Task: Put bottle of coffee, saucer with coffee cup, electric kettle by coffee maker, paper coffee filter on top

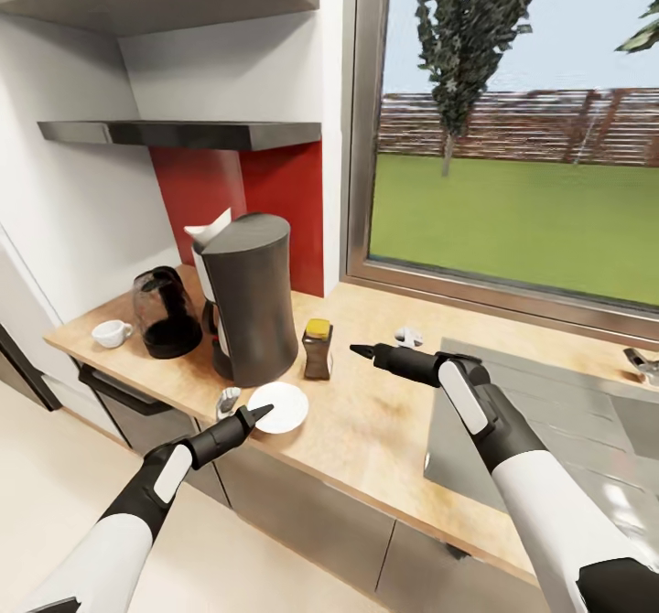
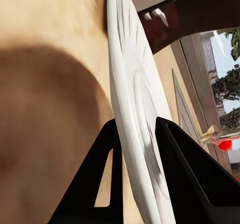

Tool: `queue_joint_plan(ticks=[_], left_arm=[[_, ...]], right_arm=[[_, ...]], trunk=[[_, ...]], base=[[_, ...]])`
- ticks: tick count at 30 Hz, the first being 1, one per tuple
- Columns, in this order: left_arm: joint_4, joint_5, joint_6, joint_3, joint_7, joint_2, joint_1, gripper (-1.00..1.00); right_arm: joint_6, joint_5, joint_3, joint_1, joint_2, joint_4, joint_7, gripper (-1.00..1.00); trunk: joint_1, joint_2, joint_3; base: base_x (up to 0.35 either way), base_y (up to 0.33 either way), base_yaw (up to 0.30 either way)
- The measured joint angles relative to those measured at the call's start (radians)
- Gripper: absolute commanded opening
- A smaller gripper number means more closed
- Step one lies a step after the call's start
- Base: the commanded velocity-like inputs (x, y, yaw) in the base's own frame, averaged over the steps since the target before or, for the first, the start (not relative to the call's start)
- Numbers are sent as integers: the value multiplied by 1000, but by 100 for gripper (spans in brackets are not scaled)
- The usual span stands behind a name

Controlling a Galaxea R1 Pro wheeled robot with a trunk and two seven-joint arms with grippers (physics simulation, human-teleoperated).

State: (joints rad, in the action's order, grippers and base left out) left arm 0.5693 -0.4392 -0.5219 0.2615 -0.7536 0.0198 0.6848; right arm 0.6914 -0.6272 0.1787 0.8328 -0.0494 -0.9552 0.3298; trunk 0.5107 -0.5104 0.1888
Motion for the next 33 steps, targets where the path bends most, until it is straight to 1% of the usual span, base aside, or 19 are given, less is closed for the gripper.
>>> queue_joint_plan(ticks=[18,25,33], left_arm=[[0,0,0,-2,1,-3,0,-100],[-1,0,0,-2,1,-3,0,-100],[-3,-1,0,-2,0,-3,0,-100]], right_arm=[[0,0,-1,0,0,0,0,100],[0,0,-1,0,-1,0,0,100],[0,0,-1,0,0,0,0,100]], trunk=[[0,0,0],[0,0,1],[0,0,1]], base=[[54,0,0],[1,0,-175],[0,0,-26]])
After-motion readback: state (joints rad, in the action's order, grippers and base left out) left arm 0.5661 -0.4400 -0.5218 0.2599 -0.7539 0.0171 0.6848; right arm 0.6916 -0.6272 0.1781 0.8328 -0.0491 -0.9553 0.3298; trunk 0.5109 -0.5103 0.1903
